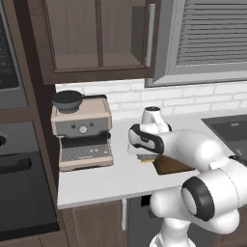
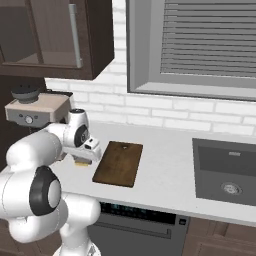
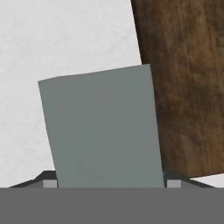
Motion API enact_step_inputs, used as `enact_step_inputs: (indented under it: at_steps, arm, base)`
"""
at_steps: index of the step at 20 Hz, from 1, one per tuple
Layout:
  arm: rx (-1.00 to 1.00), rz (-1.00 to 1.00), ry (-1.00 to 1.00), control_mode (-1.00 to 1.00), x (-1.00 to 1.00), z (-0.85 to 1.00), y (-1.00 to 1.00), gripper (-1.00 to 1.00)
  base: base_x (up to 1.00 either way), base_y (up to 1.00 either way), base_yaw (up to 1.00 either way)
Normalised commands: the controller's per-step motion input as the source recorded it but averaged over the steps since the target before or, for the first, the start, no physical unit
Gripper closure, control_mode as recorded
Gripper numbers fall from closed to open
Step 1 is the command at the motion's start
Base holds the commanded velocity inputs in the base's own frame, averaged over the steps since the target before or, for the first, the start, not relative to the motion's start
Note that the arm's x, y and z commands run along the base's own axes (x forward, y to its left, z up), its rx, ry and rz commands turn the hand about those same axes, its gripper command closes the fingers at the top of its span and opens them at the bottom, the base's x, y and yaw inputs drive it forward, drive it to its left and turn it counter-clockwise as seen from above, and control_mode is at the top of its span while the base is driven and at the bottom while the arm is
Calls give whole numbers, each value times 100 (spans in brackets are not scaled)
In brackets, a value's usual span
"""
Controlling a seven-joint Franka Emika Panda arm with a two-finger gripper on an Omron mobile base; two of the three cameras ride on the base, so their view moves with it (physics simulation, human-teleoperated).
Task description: Pick up the sponge from the counter and clean the cutting board by briefly scrubbing or pressing down on the cutting board. Once finished, release the sponge.
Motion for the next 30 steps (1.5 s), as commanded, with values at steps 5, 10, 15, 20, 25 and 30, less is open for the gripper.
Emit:
enact_step_inputs:
  at_steps: [5, 10, 15, 20, 25, 30]
  arm:
    - [0, 0, 0, -100, 0, 0, -51, 100]
    - [0, 0, 0, -100, 0, 0, -45, 100]
    - [0, 0, 0, -100, 0, 0, -34, 100]
    - [0, 0, 0, -100, 0, 0, -19, 100]
    - [0, 0, -2, -100, -1, -6, 0, 100]
    - [1, 0, -1, -100, 0, -31, 0, 100]
  base:
    - [0, 0, 0]
    - [0, 0, 0]
    - [0, 0, 0]
    - [0, 0, 0]
    - [0, 0, 0]
    - [0, 0, 0]
